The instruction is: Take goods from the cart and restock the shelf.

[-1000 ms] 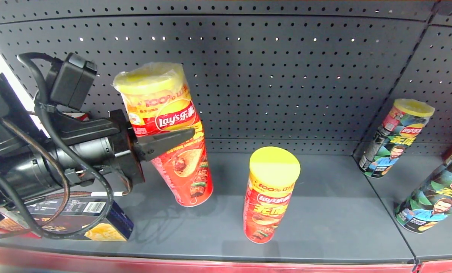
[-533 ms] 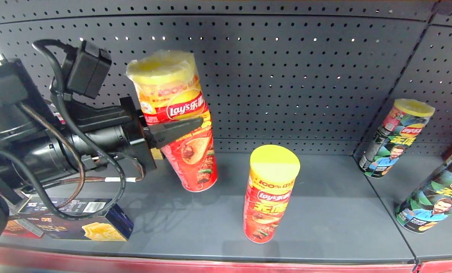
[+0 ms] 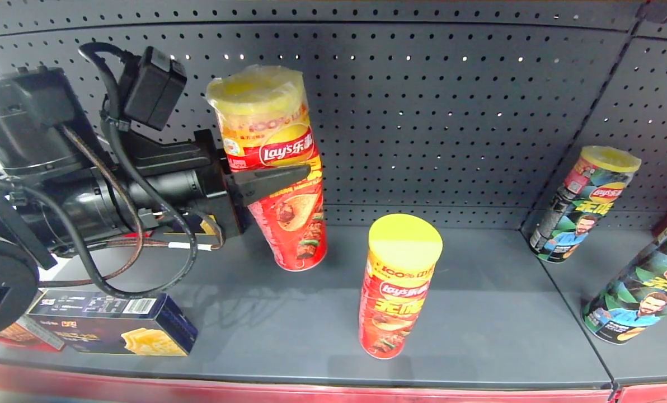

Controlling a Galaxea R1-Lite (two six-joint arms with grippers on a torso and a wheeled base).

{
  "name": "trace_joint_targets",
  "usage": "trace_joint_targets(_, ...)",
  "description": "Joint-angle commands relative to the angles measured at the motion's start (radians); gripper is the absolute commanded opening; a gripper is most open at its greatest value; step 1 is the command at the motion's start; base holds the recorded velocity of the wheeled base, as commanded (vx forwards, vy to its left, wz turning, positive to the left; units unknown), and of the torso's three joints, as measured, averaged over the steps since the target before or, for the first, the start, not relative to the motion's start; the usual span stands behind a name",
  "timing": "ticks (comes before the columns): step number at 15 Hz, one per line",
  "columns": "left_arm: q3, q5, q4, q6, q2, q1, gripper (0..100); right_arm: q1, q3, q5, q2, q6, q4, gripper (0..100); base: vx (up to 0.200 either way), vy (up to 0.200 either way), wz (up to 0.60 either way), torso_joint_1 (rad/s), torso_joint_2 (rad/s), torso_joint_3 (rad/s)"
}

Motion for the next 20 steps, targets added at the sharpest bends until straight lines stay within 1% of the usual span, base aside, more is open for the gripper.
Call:
trace_joint_targets(1, -0.006, 0.001, -0.002, 0.0, 0.031, 0.007, 0, 0.002, 0.0, 0.0, 0.002, -0.001, 0.0, 100, 0.0, 0.0, 0.0, 0.0, 0.0, 0.0)
trace_joint_targets(2, -0.021, 0.006, 0.001, -0.005, 0.049, 0.007, 0, 0.001, 0.0, 0.0, 0.002, -0.001, 0.0, 100, 0.0, 0.0, 0.0, 0.0, 0.0, 0.0)
trace_joint_targets(4, -0.046, 0.007, 0.003, 0.0, 0.075, 0.0, 0, 0.001, 0.0, 0.0, 0.002, -0.001, 0.0, 100, 0.0, 0.0, 0.0, 0.0, 0.0, 0.0)
trace_joint_targets(5, -0.075, 0.01, 0.063, -0.006, 0.086, 0.0, 0, 0.001, 0.0, 0.0, 0.002, -0.001, 0.0, 100, 0.0, 0.0, 0.0, 0.0, 0.0, 0.0)
trace_joint_targets(6, -0.087, 0.01, 0.129, 0.003, 0.086, -0.006, 0, 0.001, 0.0, 0.0, 0.002, -0.001, 0.0, 100, 0.0, 0.0, 0.0, 0.0, 0.0, 0.0)
trace_joint_targets(7, -0.106, 0.009, 0.155, 0.007, 0.103, -0.019, 0, 0.001, 0.0, 0.0, 0.002, -0.001, 0.0, 100, 0.0, 0.0, 0.0, 0.0, 0.0, 0.0)
trace_joint_targets(12, -0.208, -0.002, 0.149, 0.012, 0.22, -0.043, 0, 0.001, 0.0, 0.0, 0.002, -0.001, 0.0, 100, 0.0, 0.0, 0.0, 0.0, 0.0, 0.0)
trace_joint_targets(13, -0.248, 0.0, 0.15, 0.029, 0.263, -0.039, 0, 0.001, 0.0, 0.0, 0.002, -0.001, 0.0, 100, 0.0, 0.0, 0.0, 0.0, 0.0, 0.0)
trace_joint_targets(14, -0.262, -0.002, 0.15, 0.035, 0.276, -0.037, 0, 0.001, 0.0, 0.0, 0.002, -0.001, 0.0, 100, 0.0, 0.0, 0.0, 0.0, 0.0, 0.0)
trace_joint_targets(18, -0.348, 0.0, 0.147, 0.107, 0.387, -0.034, 0, 0.001, 0.0, 0.0, 0.002, -0.001, 0.0, 100, 0.0, 0.0, 0.0, 0.0, 0.0, 0.0)
trace_joint_targets(20, -0.391, 0.003, 0.138, 0.112, 0.431, -0.031, 0, 0.001, 0.0, 0.0, 0.002, -0.001, 0.0, 100, 0.0, 0.0, 0.0, 0.0, 0.0, 0.0)
